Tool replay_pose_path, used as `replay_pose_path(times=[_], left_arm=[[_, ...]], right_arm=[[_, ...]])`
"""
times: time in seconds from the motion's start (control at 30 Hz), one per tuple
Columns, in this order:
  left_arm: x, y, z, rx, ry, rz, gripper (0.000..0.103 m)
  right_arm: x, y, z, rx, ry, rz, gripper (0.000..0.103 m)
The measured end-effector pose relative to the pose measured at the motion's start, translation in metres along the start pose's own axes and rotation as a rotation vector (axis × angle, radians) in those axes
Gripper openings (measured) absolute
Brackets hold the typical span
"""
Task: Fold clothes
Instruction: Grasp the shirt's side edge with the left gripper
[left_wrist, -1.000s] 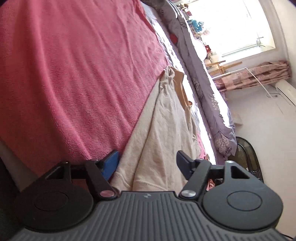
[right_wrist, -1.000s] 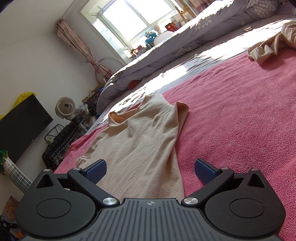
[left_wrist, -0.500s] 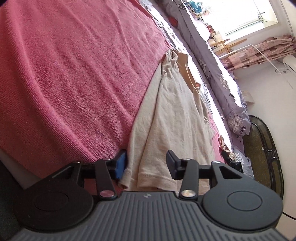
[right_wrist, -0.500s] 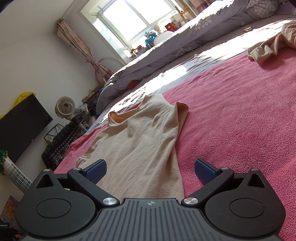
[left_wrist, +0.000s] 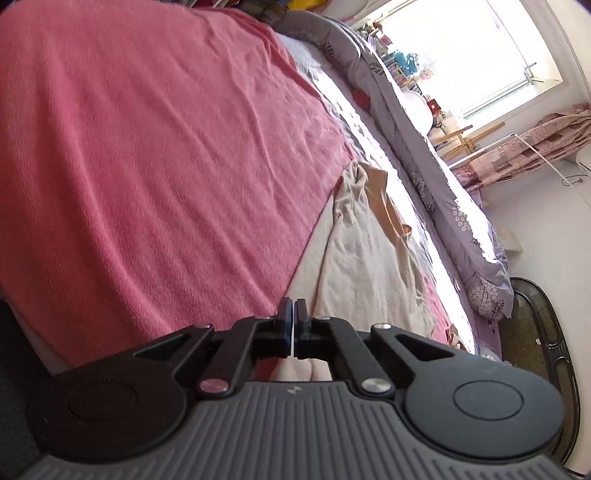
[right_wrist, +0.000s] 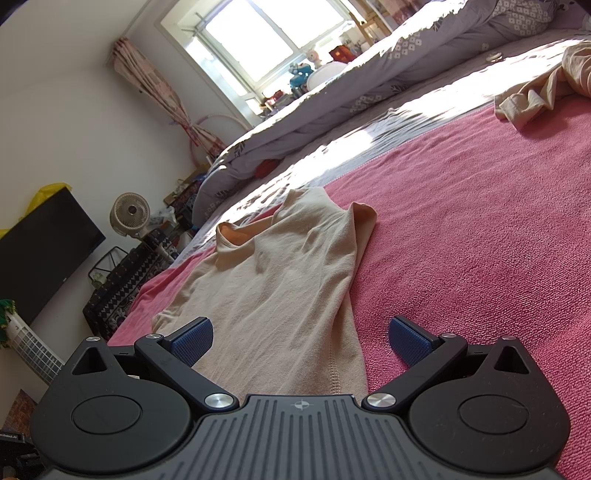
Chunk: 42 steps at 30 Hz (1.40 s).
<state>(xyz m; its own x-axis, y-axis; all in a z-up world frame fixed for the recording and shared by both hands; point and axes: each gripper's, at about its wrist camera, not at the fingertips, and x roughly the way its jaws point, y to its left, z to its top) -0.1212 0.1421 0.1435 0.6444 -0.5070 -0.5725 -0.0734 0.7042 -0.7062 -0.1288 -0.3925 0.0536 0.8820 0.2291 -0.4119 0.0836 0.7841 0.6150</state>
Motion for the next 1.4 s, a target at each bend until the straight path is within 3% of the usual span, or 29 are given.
replay_pose_path(times=[0.13,0.2,0.27,0.33,0.4,0.47,0.53,0.97,1.1,1.2,1.3,1.37,1.4], left_arm=[[-0.012,-0.009,0.021,0.068,-0.036,0.006,0.000],[-0.009,-0.009,0.020,0.117,0.021,0.046,0.000],[0.000,-0.003,0.012,0.158,0.112,0.104,0.016],[0.007,0.012,-0.001,0.162,0.200,0.113,0.022],[0.006,0.026,-0.006,0.083,0.201,0.019,0.024],[0.005,0.039,-0.011,0.005,0.200,-0.074,0.053],[0.006,0.048,-0.014,-0.061,0.206,-0.153,0.063],[0.035,0.055,-0.020,-0.158,0.207,-0.291,0.061],[0.036,0.070,-0.024,-0.291,0.166,-0.403,0.061],[0.042,0.076,-0.028,-0.353,0.149,-0.434,0.058],[0.043,0.076,-0.028,-0.335,0.160,-0.343,0.038],[0.046,0.079,-0.028,-0.345,0.171,-0.289,0.011],[0.047,0.080,-0.028,-0.350,0.173,-0.274,0.009]], right_arm=[[0.002,0.002,-0.001,0.000,0.000,-0.001,0.103],[0.002,0.003,-0.002,0.001,-0.001,-0.001,0.103],[0.003,0.003,-0.002,0.001,-0.001,0.000,0.103],[0.003,0.003,-0.002,0.001,-0.001,0.000,0.103],[0.003,0.003,-0.002,0.001,-0.001,-0.001,0.103],[0.000,0.001,-0.001,0.000,0.000,0.001,0.103],[-0.001,0.000,-0.001,0.000,0.000,0.001,0.103],[-0.001,-0.001,-0.001,0.000,0.000,0.001,0.103],[-0.001,-0.001,-0.001,0.002,-0.001,0.003,0.103],[-0.003,-0.002,0.000,0.002,-0.001,0.004,0.103],[-0.004,-0.003,0.000,0.002,-0.001,0.004,0.103],[-0.004,-0.003,0.000,0.002,-0.001,0.005,0.103],[-0.004,-0.003,0.000,0.002,-0.001,0.004,0.103]])
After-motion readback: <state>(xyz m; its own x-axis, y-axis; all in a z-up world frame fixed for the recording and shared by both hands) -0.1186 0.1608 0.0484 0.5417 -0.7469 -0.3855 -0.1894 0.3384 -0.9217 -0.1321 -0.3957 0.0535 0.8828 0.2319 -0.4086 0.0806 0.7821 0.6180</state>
